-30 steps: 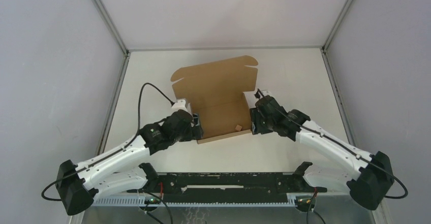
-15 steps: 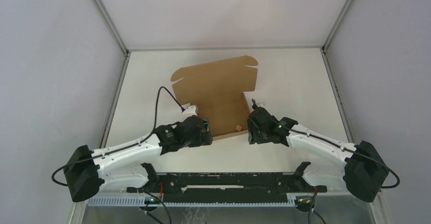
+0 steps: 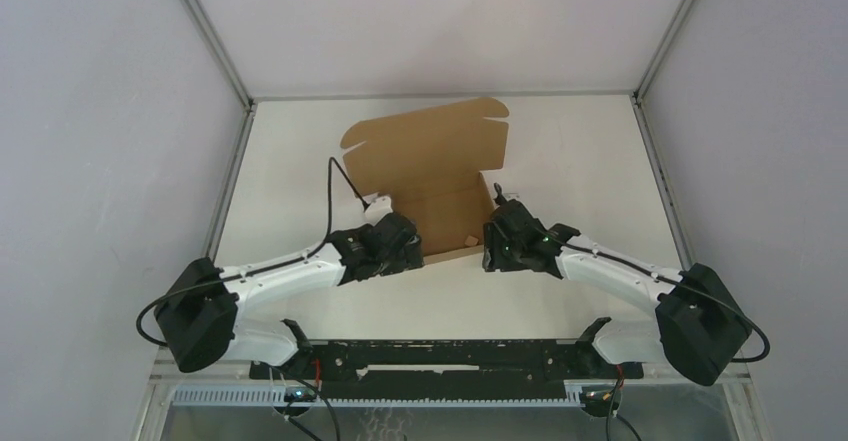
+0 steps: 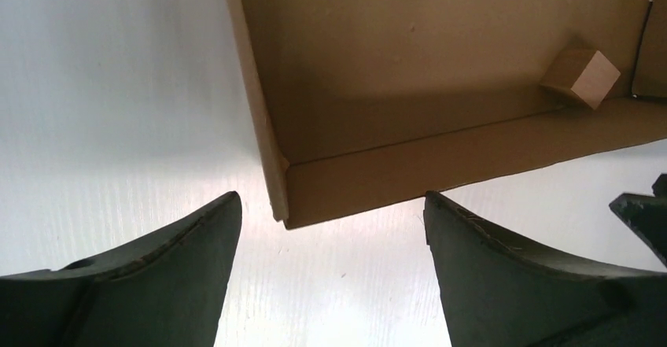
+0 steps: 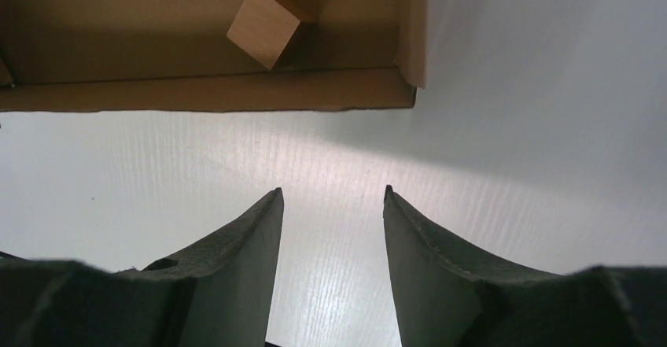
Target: Fold the paper box
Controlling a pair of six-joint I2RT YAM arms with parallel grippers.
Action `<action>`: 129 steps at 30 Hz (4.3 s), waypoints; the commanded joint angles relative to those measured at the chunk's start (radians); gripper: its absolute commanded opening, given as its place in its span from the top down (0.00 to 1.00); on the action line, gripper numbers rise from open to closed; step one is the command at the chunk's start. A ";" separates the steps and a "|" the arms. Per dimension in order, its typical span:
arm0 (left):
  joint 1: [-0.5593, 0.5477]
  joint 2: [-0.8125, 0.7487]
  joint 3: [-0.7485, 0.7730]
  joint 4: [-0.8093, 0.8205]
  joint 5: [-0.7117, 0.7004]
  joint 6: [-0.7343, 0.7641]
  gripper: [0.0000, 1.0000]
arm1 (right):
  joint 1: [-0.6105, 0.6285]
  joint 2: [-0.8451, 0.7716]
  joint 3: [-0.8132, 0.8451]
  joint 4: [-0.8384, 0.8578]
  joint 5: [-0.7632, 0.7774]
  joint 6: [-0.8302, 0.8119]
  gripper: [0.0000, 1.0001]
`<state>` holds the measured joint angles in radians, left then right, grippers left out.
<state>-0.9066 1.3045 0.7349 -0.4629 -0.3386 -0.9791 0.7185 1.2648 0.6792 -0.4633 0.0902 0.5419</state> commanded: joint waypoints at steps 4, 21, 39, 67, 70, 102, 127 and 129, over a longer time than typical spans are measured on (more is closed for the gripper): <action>0.058 0.093 0.158 -0.048 -0.089 0.024 0.10 | -0.071 -0.033 -0.008 0.094 -0.072 -0.066 0.42; 0.094 0.227 0.280 -0.146 -0.198 0.016 0.09 | -0.205 -0.127 -0.076 0.110 -0.244 -0.157 0.42; 0.135 -0.055 0.169 -0.080 -0.175 0.137 0.07 | -0.219 -0.141 -0.051 0.105 -0.216 -0.155 0.41; 0.068 -0.074 -0.076 -0.002 -0.041 0.037 0.08 | -0.114 -0.261 0.109 -0.151 -0.116 -0.098 0.00; 0.087 0.007 -0.041 0.026 -0.032 0.053 0.07 | -0.118 -0.274 0.109 -0.163 -0.091 -0.078 0.00; 0.348 -0.308 0.218 -0.137 0.150 0.406 0.00 | -0.302 -0.175 0.292 -0.043 -0.063 -0.240 0.42; 0.657 0.030 0.562 0.142 0.323 0.849 0.02 | -0.536 0.114 0.520 0.298 -0.344 -0.578 0.21; 0.663 0.045 0.585 0.144 0.348 0.888 0.02 | -0.537 0.144 0.568 0.272 -0.355 -0.618 0.19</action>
<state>-0.2661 1.3373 1.2316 -0.3973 -0.0658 -0.2043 0.1894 1.3884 1.1347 -0.2699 -0.1993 0.0441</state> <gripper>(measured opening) 0.981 0.793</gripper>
